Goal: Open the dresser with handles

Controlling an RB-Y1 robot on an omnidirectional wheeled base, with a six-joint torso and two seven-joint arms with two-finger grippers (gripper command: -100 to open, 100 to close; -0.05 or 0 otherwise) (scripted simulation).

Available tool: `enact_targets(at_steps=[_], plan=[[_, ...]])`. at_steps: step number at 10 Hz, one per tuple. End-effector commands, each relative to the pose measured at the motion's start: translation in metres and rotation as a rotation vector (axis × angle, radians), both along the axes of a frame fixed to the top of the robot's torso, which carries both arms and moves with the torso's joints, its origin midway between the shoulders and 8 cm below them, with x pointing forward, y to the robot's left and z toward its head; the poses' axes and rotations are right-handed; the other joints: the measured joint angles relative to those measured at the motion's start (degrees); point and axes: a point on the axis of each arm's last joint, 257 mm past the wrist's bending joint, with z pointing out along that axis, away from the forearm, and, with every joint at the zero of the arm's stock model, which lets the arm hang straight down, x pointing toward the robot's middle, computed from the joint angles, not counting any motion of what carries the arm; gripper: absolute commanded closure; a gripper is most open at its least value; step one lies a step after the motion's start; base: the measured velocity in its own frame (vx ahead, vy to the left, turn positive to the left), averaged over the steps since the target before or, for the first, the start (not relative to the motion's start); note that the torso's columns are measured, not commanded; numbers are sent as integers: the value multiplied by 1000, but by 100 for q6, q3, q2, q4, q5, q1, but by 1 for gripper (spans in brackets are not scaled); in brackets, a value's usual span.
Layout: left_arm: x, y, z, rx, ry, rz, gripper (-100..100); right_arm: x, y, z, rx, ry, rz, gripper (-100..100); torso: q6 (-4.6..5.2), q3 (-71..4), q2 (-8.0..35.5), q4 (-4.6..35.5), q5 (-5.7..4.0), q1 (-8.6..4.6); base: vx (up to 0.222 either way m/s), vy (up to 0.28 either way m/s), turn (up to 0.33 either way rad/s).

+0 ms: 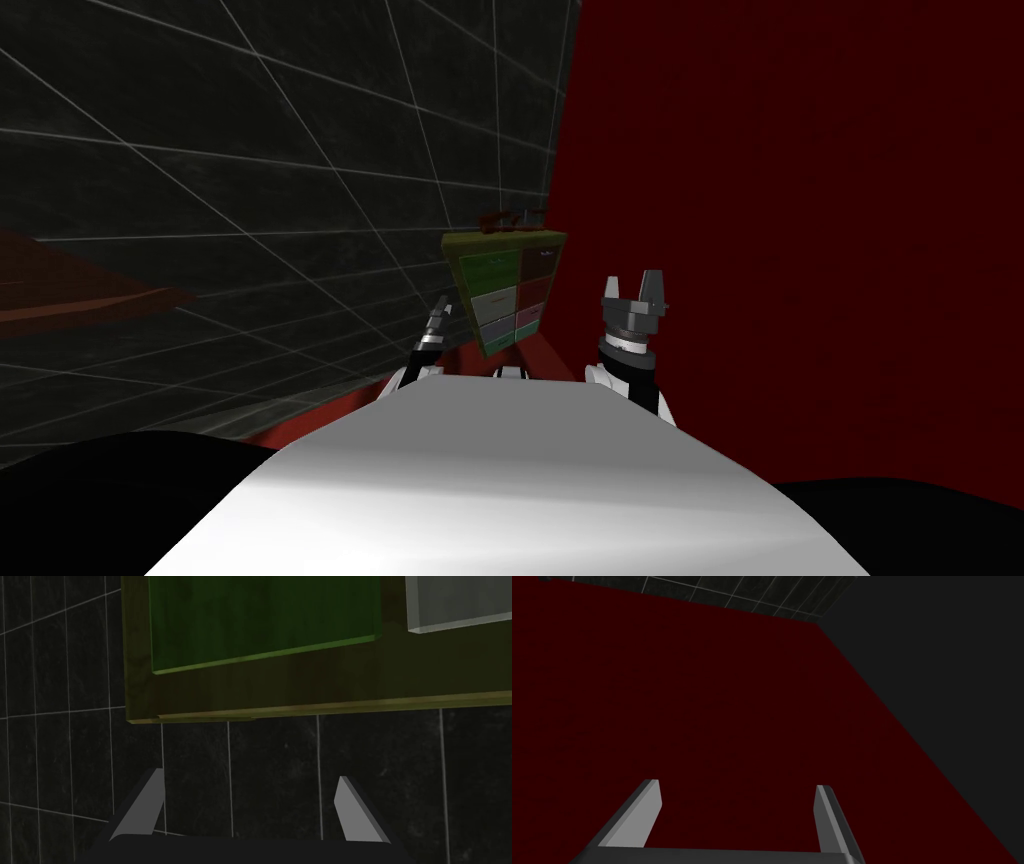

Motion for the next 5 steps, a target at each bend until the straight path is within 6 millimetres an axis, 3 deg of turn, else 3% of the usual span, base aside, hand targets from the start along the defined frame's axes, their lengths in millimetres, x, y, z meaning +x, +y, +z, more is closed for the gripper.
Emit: enact_targets(at_steps=[1,5], plan=[[2,10,-18,-11,27,13,-100,0,0,0,0,0,0,0,0,0,1,0,-1,-3,83,-126,52],[4,28,-50,-40,72,41,-100,0,0,0,0,0,0,0,0,0,1,0,-4,-13,87,-157,50]])
